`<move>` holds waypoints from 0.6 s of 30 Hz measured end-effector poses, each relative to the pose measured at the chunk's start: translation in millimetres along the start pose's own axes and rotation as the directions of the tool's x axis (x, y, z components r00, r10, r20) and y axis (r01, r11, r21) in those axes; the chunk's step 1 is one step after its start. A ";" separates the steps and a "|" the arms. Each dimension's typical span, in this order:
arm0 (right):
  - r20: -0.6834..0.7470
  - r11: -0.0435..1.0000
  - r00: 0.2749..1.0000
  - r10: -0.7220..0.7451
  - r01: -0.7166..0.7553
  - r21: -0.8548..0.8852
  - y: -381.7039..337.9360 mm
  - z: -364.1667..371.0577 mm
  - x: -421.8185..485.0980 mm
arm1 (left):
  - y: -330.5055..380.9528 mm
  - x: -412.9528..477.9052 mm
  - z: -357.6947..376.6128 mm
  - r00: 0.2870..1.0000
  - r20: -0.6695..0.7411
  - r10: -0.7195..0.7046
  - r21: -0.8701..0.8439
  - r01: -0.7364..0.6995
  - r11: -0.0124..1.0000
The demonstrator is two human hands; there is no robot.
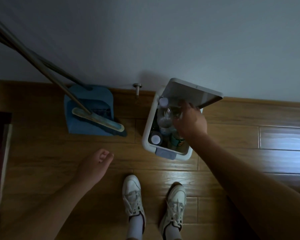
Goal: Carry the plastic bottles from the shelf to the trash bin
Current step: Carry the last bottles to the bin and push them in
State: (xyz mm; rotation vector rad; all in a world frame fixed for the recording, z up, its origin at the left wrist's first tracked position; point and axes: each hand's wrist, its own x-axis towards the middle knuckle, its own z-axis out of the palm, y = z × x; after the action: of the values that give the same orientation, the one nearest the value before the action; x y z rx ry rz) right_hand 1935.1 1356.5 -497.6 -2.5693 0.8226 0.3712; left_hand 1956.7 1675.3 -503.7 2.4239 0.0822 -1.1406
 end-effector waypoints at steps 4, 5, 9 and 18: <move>0.081 0.977 0.982 -0.172 0.181 -0.114 -21.7 -4.8 5.6 | 1.6 -3.3 -1.2 1.000 -0.012 0.006 -0.005 -0.007 1.000; 0.078 0.981 0.983 -0.168 0.174 -0.081 -27.1 -2.4 8.7 | 2.3 -3.3 -1.2 1.000 -0.018 0.011 -0.008 -0.011 1.000; -0.002 0.982 1.000 0.028 -0.027 0.187 -44.3 6.8 24.4 | 1.0 0.2 0.8 0.999 -0.029 0.020 -0.006 -0.020 1.000; 0.125 0.973 0.992 -0.013 0.041 -0.227 -20.2 -13.2 16.5 | -15.7 -11.0 0.1 1.000 -0.018 -0.003 0.018 0.004 1.000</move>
State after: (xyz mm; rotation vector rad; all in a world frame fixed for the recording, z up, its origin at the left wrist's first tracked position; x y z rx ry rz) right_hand 1962.0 1357.3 -486.0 -2.7318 0.7368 0.6437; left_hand 1945.7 1690.8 -501.5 2.4506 0.0824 -1.1256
